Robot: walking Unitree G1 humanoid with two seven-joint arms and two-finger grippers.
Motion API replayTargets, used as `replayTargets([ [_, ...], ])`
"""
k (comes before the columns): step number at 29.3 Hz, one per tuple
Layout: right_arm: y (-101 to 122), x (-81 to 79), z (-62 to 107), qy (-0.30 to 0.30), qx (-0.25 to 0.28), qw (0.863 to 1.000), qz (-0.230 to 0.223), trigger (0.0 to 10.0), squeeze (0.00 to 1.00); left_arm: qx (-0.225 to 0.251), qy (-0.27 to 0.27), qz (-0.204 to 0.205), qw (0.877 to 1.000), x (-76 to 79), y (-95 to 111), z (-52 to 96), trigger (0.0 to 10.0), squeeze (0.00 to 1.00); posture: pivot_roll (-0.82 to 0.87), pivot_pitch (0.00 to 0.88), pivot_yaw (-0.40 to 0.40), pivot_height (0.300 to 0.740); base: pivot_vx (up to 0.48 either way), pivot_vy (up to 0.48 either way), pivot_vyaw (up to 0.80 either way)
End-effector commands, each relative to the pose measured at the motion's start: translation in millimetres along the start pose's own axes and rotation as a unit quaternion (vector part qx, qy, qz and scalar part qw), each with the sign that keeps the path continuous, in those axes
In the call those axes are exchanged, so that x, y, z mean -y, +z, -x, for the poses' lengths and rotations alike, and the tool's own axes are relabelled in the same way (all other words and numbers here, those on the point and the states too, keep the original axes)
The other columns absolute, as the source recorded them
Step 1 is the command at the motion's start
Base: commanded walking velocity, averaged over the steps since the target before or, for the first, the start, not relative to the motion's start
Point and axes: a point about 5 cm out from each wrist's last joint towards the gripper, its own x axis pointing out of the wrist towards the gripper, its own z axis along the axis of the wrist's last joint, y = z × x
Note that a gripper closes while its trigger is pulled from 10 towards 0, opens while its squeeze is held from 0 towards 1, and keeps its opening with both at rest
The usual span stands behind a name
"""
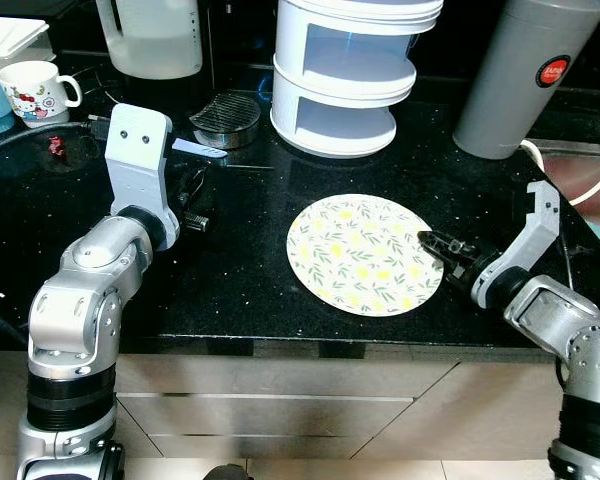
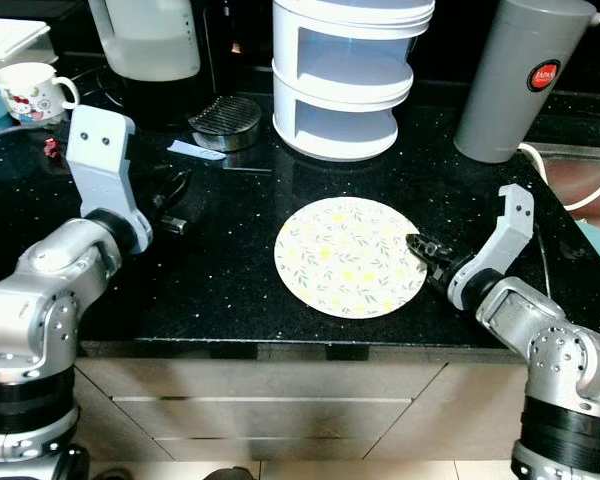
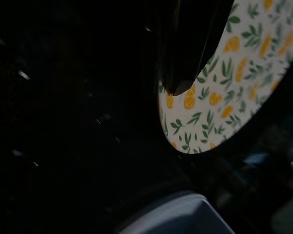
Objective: Kitchen organization
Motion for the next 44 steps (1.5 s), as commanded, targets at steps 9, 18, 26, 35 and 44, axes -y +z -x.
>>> replayTargets([
  [9,42,-17.6,1.6,0.096,0.152,0.976,-0.121,10.0,0.00,0.004,0.003,-0.003,1.000,0.7,2,-5.0,10.0,0.00,0.12,0.036,-0.065,0.740,0.000,0.000,0.00],
  [18,54,-13.3,-3.0,0.061,0.210,0.961,-0.166,10.0,0.00,0.011,0.004,0.001,1.000,1.4,7,-9.3,10.0,0.00,0.12,0.036,-0.064,0.740,0.000,0.000,0.00],
  [26,56,-0.2,-12.3,-0.010,0.233,0.953,-0.193,10.0,0.00,0.015,0.026,0.016,0.999,2.3,9,-15.0,10.0,0.00,0.12,0.036,-0.064,0.740,0.000,0.000,0.00],
  [35,52,-4.3,-16.7,-0.012,0.231,0.959,-0.166,10.0,0.00,0.045,0.056,-0.016,0.997,-6.2,13,-13.3,10.0,0.00,0.13,0.033,-0.063,0.740,0.000,0.000,0.00],
  [44,55,-2.2,-18.8,-0.009,0.244,0.952,-0.184,10.0,0.00,0.043,0.064,-0.019,0.997,-7.7,12,-14.5,10.0,0.00,0.13,0.032,-0.063,0.740,0.000,-0.427,0.00],
])
